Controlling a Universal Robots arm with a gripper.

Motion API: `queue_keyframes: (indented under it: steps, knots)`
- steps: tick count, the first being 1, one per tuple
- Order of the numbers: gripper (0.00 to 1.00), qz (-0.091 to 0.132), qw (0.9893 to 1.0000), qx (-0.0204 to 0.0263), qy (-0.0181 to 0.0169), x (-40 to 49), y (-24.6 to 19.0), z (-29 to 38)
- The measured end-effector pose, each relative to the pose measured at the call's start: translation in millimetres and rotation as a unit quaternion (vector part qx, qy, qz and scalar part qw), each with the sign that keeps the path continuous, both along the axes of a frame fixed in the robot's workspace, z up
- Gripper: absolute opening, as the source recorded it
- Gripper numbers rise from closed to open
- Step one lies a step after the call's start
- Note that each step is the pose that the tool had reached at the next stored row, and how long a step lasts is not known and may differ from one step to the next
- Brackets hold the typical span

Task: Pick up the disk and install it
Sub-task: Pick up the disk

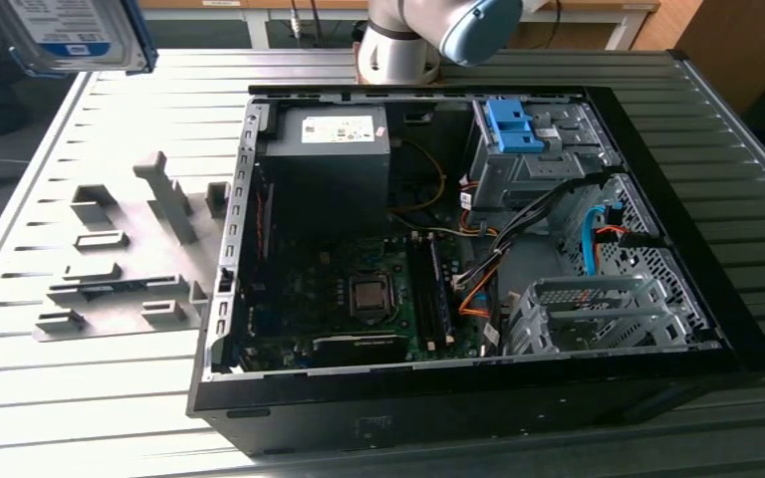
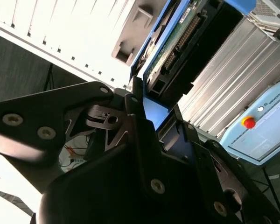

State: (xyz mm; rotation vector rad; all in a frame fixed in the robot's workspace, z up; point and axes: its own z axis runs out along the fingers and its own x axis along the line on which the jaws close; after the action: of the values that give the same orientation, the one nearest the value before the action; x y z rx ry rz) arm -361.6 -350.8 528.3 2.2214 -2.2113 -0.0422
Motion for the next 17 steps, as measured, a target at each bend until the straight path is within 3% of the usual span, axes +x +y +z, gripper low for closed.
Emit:
queue_keyframes:
  steps: [6, 12, 17]
  knots:
    - [0.36, 0.000, 1.0000, 0.0000, 0.0000, 18.9, 0.0, -0.1]
    - [0.36, 0.000, 1.0000, 0.0001, 0.0000, 27.7, 0.0, -0.1]
    - [0.36, 0.000, 1.0000, 0.0000, 0.0000, 41.2, 0.0, -0.2]
